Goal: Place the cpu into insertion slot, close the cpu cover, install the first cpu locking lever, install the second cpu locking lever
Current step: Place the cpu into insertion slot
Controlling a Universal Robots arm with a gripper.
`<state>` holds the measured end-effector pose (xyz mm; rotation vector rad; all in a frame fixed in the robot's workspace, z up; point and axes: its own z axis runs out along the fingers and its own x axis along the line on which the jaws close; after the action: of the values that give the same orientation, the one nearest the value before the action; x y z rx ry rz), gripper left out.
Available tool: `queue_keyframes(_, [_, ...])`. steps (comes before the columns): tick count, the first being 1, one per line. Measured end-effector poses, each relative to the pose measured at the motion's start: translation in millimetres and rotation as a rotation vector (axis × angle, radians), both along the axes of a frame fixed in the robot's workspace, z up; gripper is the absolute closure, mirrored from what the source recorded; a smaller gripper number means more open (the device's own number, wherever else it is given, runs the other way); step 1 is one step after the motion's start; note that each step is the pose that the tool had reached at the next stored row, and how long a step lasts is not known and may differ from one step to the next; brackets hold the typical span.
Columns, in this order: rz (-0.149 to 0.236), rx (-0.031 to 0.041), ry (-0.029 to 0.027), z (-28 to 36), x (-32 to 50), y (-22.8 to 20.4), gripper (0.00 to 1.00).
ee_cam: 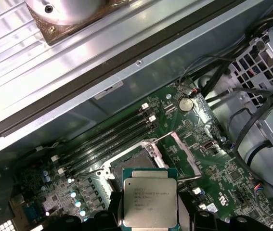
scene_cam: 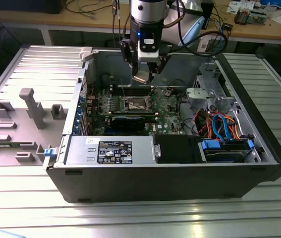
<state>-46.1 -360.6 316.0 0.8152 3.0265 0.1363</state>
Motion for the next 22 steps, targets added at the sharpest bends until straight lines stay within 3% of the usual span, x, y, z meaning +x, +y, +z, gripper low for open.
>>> queue_keyframes(22, [-0.058,0.0000,0.0000,-1.8,0.0,0.0,0.45])
